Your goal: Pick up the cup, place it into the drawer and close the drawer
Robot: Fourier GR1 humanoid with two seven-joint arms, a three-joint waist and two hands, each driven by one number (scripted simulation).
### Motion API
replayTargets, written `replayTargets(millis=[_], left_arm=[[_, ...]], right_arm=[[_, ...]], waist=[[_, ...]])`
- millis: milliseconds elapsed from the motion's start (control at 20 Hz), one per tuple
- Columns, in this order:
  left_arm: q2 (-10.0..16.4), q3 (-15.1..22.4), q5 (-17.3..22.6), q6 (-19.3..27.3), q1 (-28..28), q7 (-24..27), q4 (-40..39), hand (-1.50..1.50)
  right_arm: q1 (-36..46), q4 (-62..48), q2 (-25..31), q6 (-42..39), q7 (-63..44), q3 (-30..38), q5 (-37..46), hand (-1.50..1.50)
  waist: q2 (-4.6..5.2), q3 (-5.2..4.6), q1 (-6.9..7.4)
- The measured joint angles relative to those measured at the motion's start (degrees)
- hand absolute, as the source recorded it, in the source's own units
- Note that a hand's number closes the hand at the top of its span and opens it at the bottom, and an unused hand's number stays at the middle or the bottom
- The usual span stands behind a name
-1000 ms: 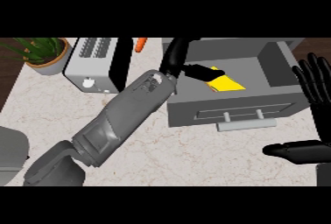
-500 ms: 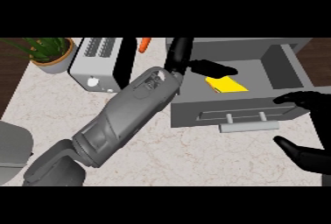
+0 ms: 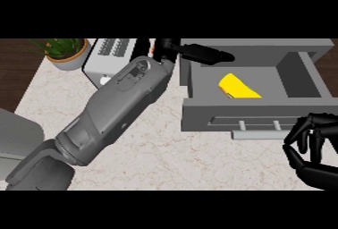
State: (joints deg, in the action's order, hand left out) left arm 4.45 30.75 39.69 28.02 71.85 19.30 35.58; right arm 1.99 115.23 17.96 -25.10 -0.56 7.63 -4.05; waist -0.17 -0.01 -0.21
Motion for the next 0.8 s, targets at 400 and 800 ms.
replayTargets(millis=[400,800], left_arm=[[8.5,-2.4,-0.5,-1.1,-8.3,-4.4,12.6,-1.50],[16.7,-5.0,0.1,-3.0,-19.2,-8.1,26.4,-1.50]], right_arm=[[-0.4,-0.1,-1.6,4.1,-0.9,-4.8,13.0,1.50],[3.3,-9.8,-1.9,9.5,4.3,-11.7,29.4,1.50]], waist=[[-0.20,-0.01,1.33],[-0.12,0.00,2.26]])
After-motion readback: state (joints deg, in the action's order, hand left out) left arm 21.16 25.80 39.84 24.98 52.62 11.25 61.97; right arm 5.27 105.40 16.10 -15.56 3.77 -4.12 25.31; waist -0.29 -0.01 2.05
